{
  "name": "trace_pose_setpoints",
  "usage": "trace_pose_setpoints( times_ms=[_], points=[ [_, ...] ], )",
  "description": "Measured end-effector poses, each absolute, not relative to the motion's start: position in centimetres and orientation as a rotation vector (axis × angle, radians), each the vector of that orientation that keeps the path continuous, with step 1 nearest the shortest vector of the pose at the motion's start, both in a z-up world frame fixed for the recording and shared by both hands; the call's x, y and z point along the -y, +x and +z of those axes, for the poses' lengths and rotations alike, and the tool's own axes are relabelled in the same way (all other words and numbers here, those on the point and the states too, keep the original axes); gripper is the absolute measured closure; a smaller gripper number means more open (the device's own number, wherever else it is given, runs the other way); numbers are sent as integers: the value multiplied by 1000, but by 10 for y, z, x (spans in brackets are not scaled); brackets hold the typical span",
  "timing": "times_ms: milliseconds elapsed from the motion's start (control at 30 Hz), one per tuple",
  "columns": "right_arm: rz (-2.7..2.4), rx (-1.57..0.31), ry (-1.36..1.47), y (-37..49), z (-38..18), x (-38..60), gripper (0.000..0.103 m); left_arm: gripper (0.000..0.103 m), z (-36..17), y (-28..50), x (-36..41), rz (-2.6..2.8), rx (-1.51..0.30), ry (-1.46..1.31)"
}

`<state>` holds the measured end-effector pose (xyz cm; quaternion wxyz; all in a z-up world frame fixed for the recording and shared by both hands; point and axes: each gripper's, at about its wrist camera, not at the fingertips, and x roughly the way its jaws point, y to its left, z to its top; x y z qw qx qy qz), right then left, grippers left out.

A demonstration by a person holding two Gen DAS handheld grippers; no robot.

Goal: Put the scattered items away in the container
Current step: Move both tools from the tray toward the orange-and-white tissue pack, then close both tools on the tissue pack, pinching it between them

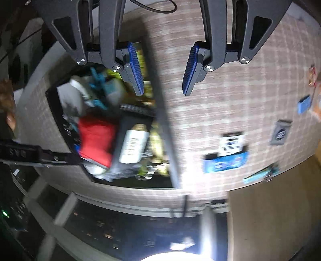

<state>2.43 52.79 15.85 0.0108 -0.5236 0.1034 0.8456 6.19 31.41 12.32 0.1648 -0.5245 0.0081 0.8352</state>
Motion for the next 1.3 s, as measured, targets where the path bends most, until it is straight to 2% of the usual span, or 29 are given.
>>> trace_pose_setpoints(
  times_ms=[133, 367, 800, 1067, 1300],
  points=[
    [2697, -314, -1673, 2, 157, -492, 64, 64, 124, 54, -258, 2445, 36, -1536],
    [2745, -277, -1723, -35, 154, -418, 62, 58, 122, 42, -143, 2547, 81, -1578],
    [2748, -393, -1819, -108, 130, -244, 60, 56, 101, -5, 68, 2635, 100, -1712],
    [2737, -492, -1923, -155, 98, -133, 58, 52, 78, -65, 136, 2539, 86, -1774],
    [2721, -540, -2015, -197, 67, -52, 58, 52, 49, -102, 161, 2449, 122, -1862]
  ],
)
